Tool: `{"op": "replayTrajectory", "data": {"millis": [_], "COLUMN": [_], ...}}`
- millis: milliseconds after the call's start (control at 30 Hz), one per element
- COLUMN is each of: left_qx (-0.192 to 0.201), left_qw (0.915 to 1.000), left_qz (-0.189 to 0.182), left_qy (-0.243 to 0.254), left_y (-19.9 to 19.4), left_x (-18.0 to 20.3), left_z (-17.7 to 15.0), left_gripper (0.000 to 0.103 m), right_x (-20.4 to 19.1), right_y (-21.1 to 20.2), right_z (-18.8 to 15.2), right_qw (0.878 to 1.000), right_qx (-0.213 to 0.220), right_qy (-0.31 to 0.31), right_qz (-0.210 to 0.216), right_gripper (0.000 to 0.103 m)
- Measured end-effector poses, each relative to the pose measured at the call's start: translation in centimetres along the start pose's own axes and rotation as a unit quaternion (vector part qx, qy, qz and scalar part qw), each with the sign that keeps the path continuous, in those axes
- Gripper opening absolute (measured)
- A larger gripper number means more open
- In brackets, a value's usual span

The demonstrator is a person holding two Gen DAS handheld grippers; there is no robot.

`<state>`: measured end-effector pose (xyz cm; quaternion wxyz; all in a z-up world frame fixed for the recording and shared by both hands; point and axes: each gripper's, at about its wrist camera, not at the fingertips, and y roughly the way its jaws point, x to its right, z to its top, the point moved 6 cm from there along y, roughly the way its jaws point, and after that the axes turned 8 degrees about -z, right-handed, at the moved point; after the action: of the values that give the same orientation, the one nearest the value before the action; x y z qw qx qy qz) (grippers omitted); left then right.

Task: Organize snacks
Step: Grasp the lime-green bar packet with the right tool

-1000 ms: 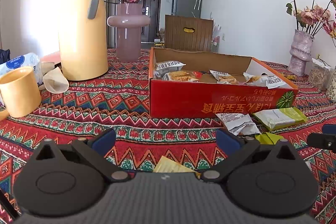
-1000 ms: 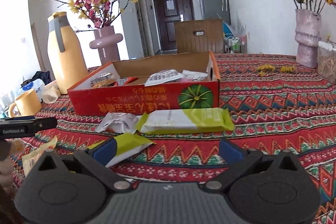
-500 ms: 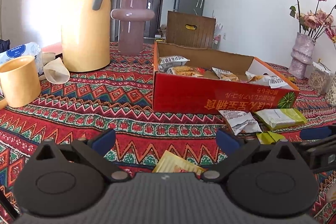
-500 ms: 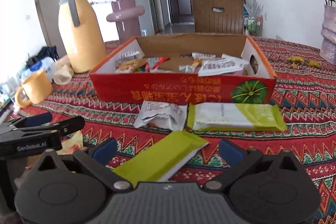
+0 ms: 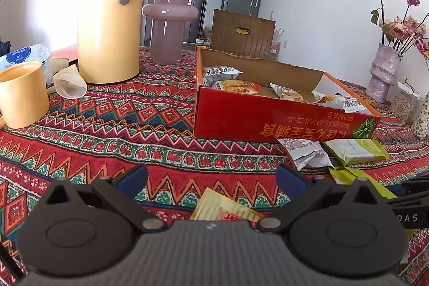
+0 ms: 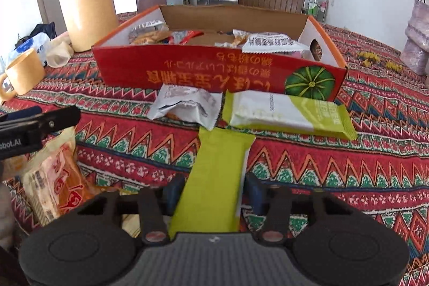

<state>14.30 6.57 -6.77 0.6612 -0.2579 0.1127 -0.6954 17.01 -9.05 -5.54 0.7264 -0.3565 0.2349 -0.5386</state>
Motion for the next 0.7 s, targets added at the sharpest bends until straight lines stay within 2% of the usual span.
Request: {"op": "replayTrajectory", "data": {"millis": [167, 400, 533, 700], "left_qx": [-0.005, -0.022, -0.027, -0.032], "left_qw": [1.0000, 0.9996, 0.9992, 0.9981], "left_qz": [0.002, 0.017, 0.030, 0.047], "left_qy": [0.000, -0.005, -0.001, 0.022], "left_y": [0.2, 0.2, -1.5, -4.5], "left_x": [0.1, -0.2, 0.1, 0.7], "left_z": [-0.1, 0.2, 0.4, 0.4], "left_gripper": [0.103, 0.103, 0.103, 0.103], "right_x": [0.6, 1.9, 2.6, 3.1], "right_y": [-0.2, -2.1, -4.1, -5.1], "right_z": [-0.2, -0.4, -0.3, -0.7], "right_qw": [1.000, 0.997, 0.992, 0.988], "right_qx": [0.017, 0.070, 0.109, 0.131], "right_qy": [0.002, 0.032, 0.047, 0.057], "right_qz": [0.006, 0.024, 0.036, 0.049], "right_gripper": [0.034, 0.034, 0.034, 0.034]}}
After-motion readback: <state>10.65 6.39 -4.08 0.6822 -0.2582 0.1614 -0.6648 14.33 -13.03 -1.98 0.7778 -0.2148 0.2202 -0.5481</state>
